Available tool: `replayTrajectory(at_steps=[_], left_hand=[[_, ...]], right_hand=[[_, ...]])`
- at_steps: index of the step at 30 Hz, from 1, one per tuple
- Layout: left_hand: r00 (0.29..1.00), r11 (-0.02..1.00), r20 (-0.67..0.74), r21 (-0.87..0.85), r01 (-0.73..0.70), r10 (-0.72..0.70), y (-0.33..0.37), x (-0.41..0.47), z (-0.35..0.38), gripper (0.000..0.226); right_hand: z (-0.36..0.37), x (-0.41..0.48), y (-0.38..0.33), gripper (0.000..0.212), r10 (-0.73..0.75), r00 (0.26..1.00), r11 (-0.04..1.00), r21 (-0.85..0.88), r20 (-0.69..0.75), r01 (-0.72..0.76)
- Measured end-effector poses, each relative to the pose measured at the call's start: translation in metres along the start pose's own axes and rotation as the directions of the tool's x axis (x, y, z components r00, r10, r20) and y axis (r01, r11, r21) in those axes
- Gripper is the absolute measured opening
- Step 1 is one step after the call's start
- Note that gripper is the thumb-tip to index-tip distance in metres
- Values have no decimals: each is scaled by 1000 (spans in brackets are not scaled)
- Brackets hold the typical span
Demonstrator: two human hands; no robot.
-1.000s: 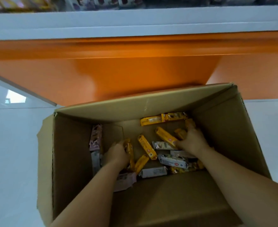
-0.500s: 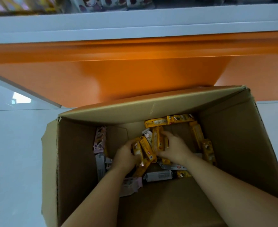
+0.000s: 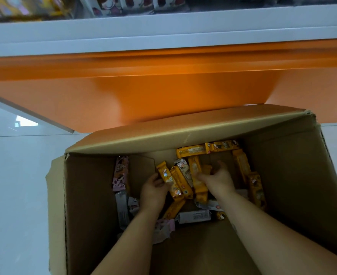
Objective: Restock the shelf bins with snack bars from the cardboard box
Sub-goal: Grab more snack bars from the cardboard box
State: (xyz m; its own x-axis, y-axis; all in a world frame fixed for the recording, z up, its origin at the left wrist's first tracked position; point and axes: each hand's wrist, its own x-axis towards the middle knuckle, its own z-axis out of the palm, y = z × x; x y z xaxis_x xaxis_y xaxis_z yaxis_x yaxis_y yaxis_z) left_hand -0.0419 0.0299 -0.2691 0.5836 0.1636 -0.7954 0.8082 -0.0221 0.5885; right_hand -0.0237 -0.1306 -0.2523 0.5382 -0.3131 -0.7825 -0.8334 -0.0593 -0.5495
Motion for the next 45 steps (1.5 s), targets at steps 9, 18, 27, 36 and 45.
replayTrajectory(at_steps=[9, 18, 27, 36, 45], left_hand=[[997, 979, -25, -194, 66, -72, -2, -2, 4, 45], [996, 992, 77, -114, 49, -41, -9, -10, 3, 40], [952, 997, 307, -71, 16, 7, 9, -15, 11, 31], [948, 993, 296, -18, -119, 119, 10, -13, 6, 46], [961, 977, 185, -97, -191, 207, 9, -24, 9, 40]], right_hand=[[12, -10, 9, 84, -151, 988, 980, -128, 18, 152], [28, -36, 20, 93, -305, 942, 916, -227, 140, 330], [14, -30, 7, 64, -176, 942, 956, -180, 286, 233], [16, -32, 3, 65, -150, 946, 985, -41, 286, 169], [16, -34, 9, 41, -225, 943, 973, 13, 243, 229]])
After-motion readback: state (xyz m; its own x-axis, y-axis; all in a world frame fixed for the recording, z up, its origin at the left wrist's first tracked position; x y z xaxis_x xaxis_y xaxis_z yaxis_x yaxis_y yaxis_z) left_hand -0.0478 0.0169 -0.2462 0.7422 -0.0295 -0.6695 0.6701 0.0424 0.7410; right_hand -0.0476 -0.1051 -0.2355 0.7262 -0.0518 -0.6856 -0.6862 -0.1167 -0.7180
